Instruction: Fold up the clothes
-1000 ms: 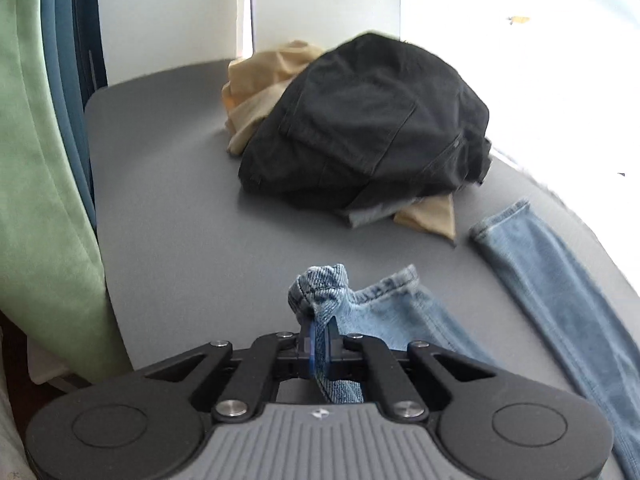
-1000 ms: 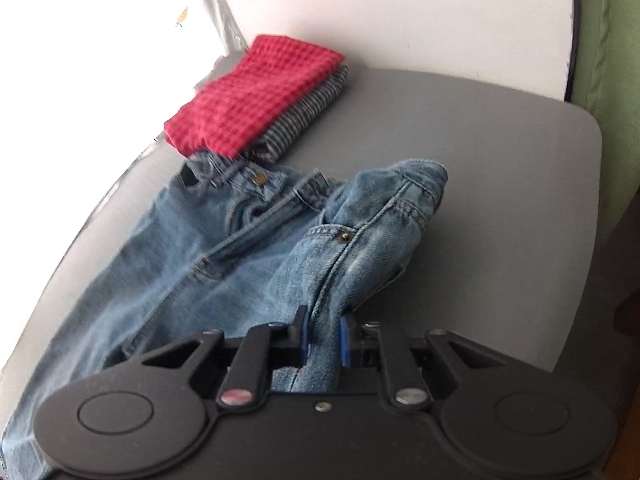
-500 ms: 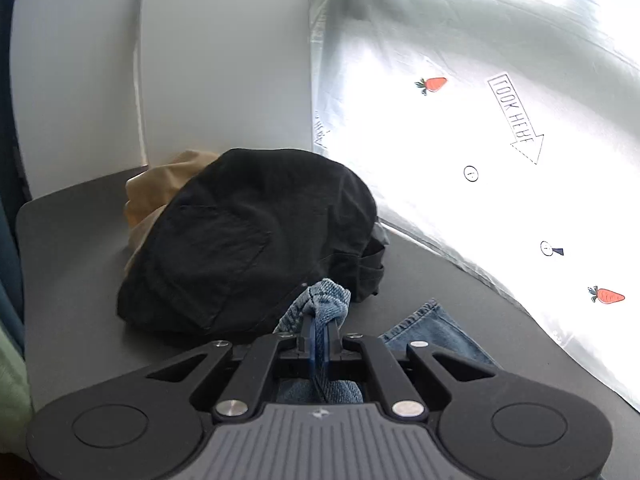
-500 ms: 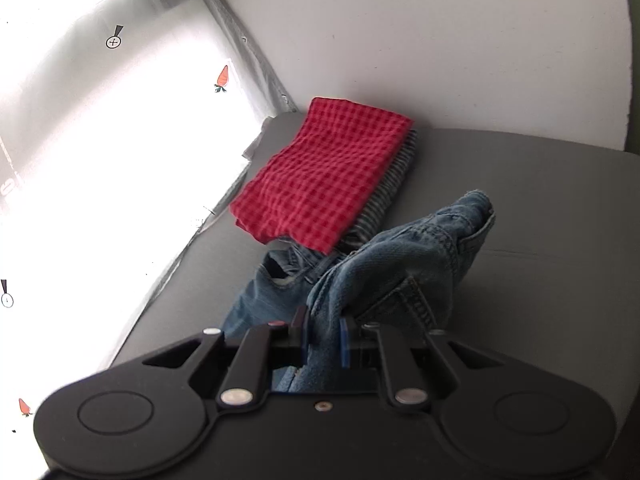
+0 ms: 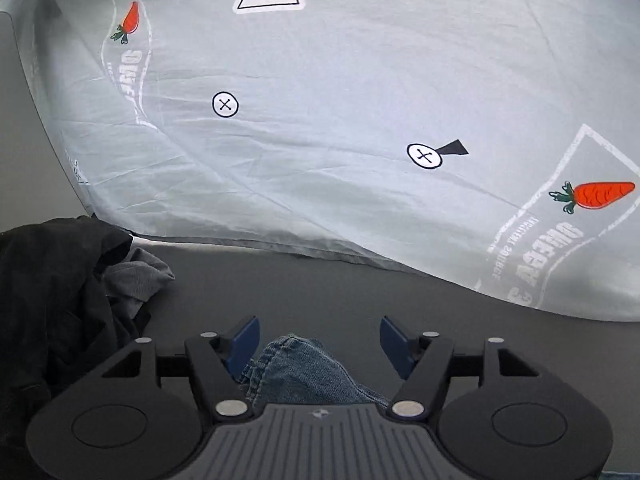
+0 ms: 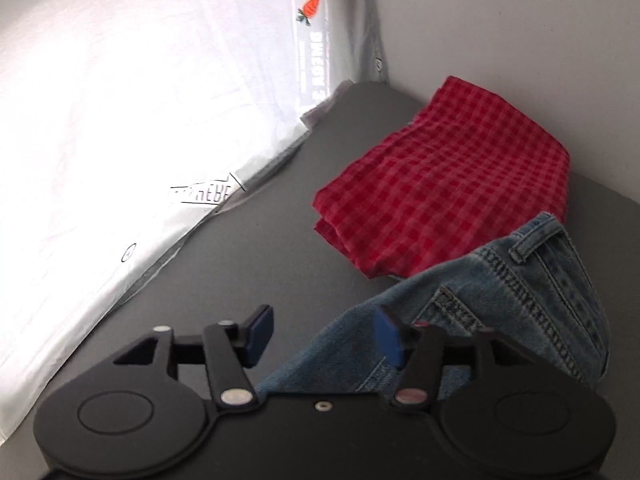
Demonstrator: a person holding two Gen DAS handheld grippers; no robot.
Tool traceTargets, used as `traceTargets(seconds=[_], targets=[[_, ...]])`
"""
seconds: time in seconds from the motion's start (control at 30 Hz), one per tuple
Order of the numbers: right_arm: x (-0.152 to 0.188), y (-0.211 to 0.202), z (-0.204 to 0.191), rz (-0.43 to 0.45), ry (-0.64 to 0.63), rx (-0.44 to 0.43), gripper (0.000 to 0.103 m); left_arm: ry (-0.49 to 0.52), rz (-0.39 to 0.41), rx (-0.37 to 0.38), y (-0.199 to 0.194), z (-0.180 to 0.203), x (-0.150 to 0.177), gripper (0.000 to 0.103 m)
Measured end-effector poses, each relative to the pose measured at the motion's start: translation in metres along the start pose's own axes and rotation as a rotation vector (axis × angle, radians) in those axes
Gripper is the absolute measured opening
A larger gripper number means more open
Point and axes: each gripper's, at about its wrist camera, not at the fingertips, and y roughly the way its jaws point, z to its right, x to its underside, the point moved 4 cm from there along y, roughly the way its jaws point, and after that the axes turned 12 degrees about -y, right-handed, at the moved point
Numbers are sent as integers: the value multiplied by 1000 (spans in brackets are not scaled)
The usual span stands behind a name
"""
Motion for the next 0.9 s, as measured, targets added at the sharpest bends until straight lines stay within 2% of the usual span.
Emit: traceTargets(seconds=[0.07,0.13,0.17,0.27,0.37,0.47,0.6,0.67,0.7,0.73,0.77,0.8,0.9], targets=[[9,-13,-17,12,-112,30,79,62,-9,11,9,8,10,92],[24,-24,-34,-14,-210,26,79,123,-17,23,19,15,20,92],[34,-30,-42,-29,-251,18,80,118,-26,17,15,9,25,92],[66,-49,-64,-78,-336,-22,82,-7,-92,-13,-4,-37,44,93],[100,-60,-84,-150,-361,-93,83,-119,-172,-9,-1,-71,61,95],[126,-76,-104,-172,-429,-107,83,-155,-158,-35,5,-86,61,95],[140,-109,-123,-111,-545,-110,83,-125,-74,46,8,-81,42,94],[142,-120,-125,-99,-545,-122,83,-80,-84,28,23,-75,39,86],[143,-125,-124,-98,-529,-124,83,-57,-111,-1,37,-72,39,74],[144,-128,-123,-101,-515,-129,83,-46,-146,-27,49,-72,40,49],[145,-133,-122,-100,-502,-129,83,-53,-174,-34,56,-73,41,19],[145,-137,-120,-94,-495,-123,83,-66,-196,-33,60,-75,41,4],[146,-152,-114,-64,-513,-97,83,-100,-139,7,38,-80,26,4]])
